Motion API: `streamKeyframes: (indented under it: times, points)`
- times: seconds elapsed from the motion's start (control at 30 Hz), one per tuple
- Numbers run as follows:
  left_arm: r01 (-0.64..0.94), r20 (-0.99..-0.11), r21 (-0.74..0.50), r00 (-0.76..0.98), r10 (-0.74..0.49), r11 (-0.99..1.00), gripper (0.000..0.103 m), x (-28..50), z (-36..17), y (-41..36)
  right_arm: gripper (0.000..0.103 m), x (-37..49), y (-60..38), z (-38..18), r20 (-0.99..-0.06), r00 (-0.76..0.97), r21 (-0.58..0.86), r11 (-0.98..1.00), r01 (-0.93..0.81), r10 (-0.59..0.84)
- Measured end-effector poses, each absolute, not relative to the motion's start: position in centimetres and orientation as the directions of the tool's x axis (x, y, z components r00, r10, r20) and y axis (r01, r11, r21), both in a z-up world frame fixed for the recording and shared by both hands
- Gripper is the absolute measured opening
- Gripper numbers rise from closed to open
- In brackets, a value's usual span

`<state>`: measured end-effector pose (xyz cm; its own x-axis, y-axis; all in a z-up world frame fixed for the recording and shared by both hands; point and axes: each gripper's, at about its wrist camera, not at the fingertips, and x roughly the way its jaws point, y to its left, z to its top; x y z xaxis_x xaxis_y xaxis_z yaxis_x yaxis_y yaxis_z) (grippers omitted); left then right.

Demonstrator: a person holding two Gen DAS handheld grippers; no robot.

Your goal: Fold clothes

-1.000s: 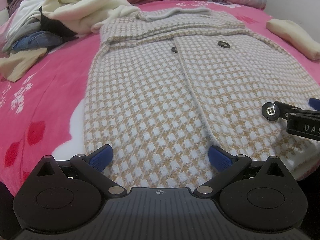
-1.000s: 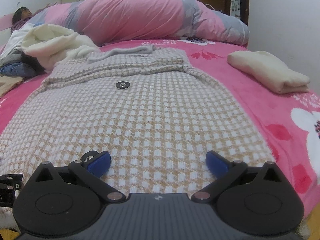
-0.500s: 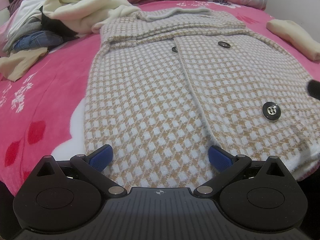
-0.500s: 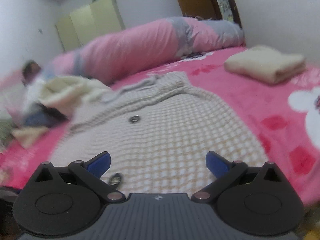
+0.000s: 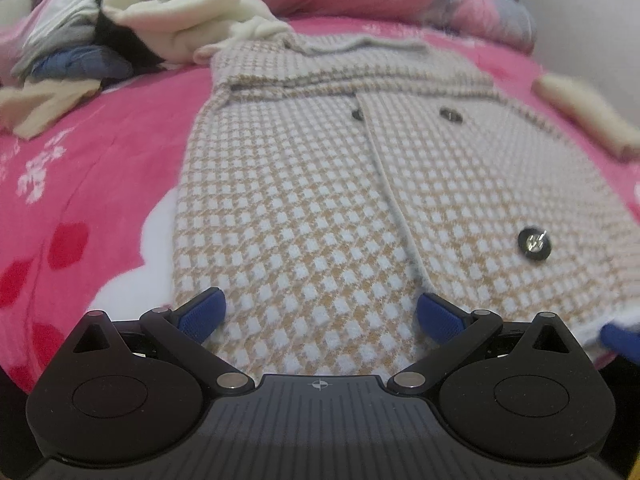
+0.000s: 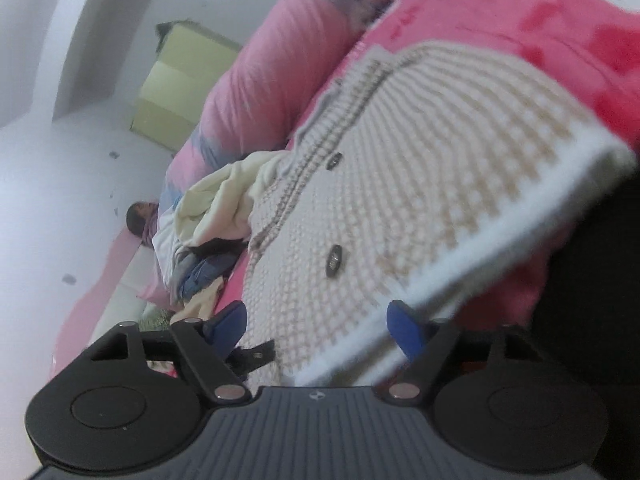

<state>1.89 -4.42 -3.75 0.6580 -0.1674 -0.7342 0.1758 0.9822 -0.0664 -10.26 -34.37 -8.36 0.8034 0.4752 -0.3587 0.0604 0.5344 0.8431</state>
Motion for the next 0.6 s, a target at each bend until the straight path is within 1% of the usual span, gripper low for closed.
streamKeyframes:
  times: [0.1,0.2,0.4,0.6]
  points:
    - [0.21,-0.69,-0.105,0.689,-0.224,0.972,0.103,0.5,-3.3,-2.8,0.08,-10.3,-34.4,-8.7,-0.367,0.798,0.849,0.522,0.078,0.478]
    - [0.259,-0.669,-0.144,0.685,-0.287,0.955,0.103,-0.7,-3.5,-1.2,0.08,-10.1,-33.9,-9.0,-0.388,0.786,0.847,0.523,0.098,0.481]
    - [0.296,-0.691,-0.196,0.635,-0.346,0.935,0.103,-2.7,-4.8,1.5,0.081,-10.4,-32.9,-10.0,-0.407,0.748,0.855,0.507,0.11,0.524]
    - [0.285,-0.702,-0.285,0.588,-0.402,0.915,0.102,-3.8,-6.5,3.2,0.082,-10.1,-31.3,-11.1,-0.439,0.7,0.852,0.507,0.127,0.563]
